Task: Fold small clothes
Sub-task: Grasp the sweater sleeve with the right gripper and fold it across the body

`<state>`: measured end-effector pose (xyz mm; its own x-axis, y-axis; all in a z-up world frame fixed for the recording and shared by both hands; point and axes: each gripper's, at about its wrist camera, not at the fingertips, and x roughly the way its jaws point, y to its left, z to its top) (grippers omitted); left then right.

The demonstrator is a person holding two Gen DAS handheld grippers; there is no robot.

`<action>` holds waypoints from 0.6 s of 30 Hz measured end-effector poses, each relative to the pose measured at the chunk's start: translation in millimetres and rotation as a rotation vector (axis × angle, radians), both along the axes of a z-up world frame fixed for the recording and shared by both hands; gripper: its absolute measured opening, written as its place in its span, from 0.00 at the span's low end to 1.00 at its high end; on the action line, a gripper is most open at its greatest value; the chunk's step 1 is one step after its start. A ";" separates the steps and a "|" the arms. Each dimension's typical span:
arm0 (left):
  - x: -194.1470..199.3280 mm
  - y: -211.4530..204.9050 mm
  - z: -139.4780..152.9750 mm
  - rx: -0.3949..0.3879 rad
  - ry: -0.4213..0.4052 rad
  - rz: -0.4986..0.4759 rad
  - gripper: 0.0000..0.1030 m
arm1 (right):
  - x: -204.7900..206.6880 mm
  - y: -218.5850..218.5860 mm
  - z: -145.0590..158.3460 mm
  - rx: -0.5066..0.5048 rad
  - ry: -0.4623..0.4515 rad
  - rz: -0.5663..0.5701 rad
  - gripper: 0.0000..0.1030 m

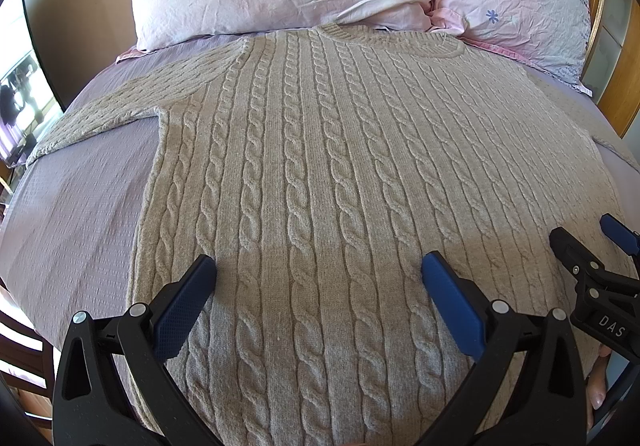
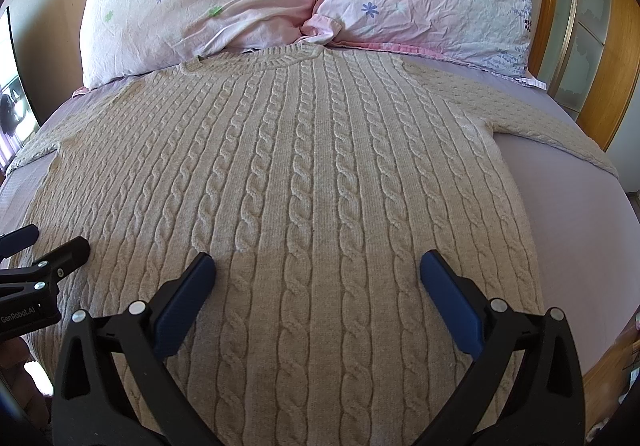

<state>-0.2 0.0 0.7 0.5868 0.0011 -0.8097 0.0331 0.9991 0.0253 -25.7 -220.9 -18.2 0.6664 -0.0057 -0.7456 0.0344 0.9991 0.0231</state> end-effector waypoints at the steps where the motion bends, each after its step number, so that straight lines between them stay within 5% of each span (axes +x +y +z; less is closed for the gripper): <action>1: -0.1 0.0 0.0 0.000 0.000 0.000 0.99 | -0.2 0.4 -0.3 -0.001 0.003 0.000 0.98; 11: 6.0 -3.0 -0.1 0.007 0.004 -0.024 0.99 | 8.5 -18.7 11.0 0.041 0.025 0.135 0.98; 14: -1.2 0.2 4.5 0.008 -0.015 -0.036 0.99 | 8.6 -88.9 43.6 0.183 -0.115 0.000 0.98; 18: 1.9 23.6 16.8 -0.137 -0.069 -0.039 0.99 | 18.4 -233.2 68.8 0.388 -0.255 -0.355 0.97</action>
<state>1.6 23.6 17.5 0.6389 -0.1309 -0.7581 0.0752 0.9913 -0.1078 -7.3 -454.2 50.6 0.8323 -0.0203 -0.5540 0.3111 0.8443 0.4364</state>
